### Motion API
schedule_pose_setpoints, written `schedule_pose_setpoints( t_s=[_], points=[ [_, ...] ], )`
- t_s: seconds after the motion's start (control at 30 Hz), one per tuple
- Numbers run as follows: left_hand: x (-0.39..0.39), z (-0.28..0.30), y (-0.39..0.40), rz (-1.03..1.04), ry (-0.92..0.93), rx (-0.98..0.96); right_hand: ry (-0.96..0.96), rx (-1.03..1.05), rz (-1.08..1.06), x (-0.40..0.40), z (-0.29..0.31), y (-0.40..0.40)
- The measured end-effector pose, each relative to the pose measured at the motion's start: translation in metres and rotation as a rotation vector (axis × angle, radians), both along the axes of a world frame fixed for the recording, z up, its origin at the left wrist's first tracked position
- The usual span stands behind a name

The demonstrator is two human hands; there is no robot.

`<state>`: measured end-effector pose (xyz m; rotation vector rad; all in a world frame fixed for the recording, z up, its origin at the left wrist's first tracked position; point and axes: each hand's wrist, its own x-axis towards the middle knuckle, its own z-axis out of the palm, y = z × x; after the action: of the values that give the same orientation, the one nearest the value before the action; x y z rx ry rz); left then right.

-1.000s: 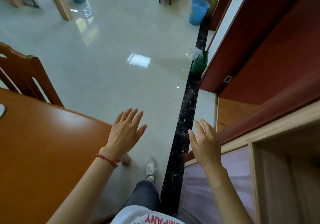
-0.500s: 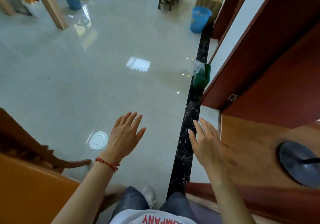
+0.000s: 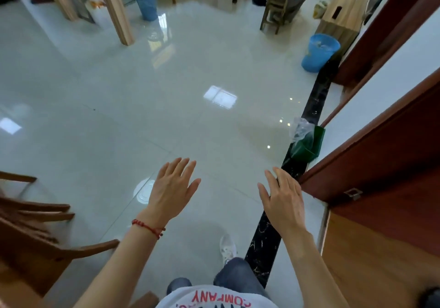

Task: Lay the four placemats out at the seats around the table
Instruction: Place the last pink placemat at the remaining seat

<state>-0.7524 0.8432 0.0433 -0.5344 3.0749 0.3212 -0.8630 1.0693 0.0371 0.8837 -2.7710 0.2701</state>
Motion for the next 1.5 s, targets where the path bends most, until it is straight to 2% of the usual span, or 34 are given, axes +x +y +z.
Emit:
schedule_pose_setpoints(
  t_s=[0.23,0.5,0.83,1.1,1.5],
  points=[
    [-0.072,0.01,-0.033,0.193,0.04,0.018,0.081,0.006,0.172,-0.117,0.015,-0.055],
    [-0.105,0.011,-0.106,0.383,0.036,-0.002,0.087,-0.038,0.357,-0.193,0.01,-0.155],
    [-0.108,0.007,-0.244,0.641,0.059,-0.013,0.072,-0.067,0.595,-0.24,0.014,-0.333],
    [-0.098,0.015,-0.34,0.821,-0.018,-0.024,0.03,-0.088,0.782,-0.252,0.024,-0.464],
    [-0.13,0.013,-0.497,1.047,-0.038,-0.029,-0.039,-0.06,1.012,-0.309,0.016,-0.687]
  ],
)
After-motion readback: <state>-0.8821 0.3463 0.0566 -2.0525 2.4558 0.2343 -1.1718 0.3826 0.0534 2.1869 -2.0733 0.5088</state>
